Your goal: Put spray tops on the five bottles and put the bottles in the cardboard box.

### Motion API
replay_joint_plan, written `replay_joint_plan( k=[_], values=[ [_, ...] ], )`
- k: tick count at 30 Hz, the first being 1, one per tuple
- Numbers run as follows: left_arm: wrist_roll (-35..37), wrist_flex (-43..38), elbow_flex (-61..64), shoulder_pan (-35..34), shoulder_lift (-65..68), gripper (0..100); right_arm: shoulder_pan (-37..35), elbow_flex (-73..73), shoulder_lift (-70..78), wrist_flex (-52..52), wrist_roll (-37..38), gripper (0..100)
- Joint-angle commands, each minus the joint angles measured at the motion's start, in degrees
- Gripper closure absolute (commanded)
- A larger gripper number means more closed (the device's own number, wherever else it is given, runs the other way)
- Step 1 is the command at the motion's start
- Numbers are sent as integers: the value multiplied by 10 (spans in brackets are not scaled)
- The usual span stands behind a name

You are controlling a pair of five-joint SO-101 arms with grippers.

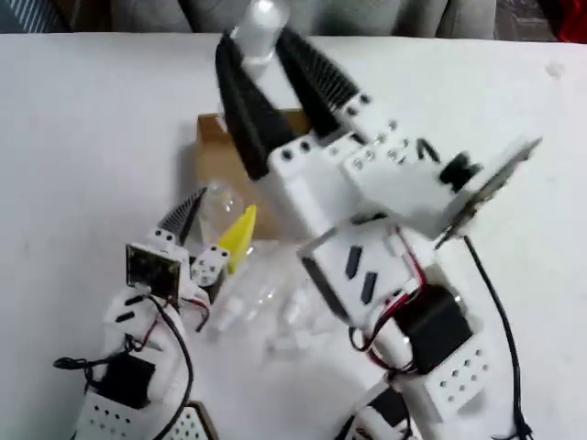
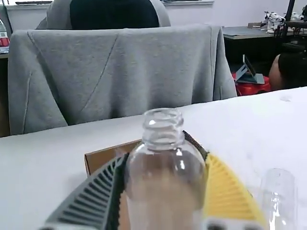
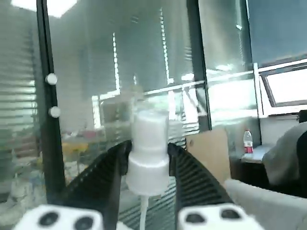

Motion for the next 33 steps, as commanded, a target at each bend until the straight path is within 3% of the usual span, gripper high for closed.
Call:
replay_joint_plan(
  k=[1, 6, 33],
  values=[
    [-7, -52, 8, 4, -11, 978, -10, 57, -38, -6, -5, 984],
    [-7, -83, 32, 4, -11, 978, -8, 145, -50, -101, -2, 984],
    [-8, -83, 41, 3, -11, 978, -10, 217, -51, -99, -5, 984]
  ],
)
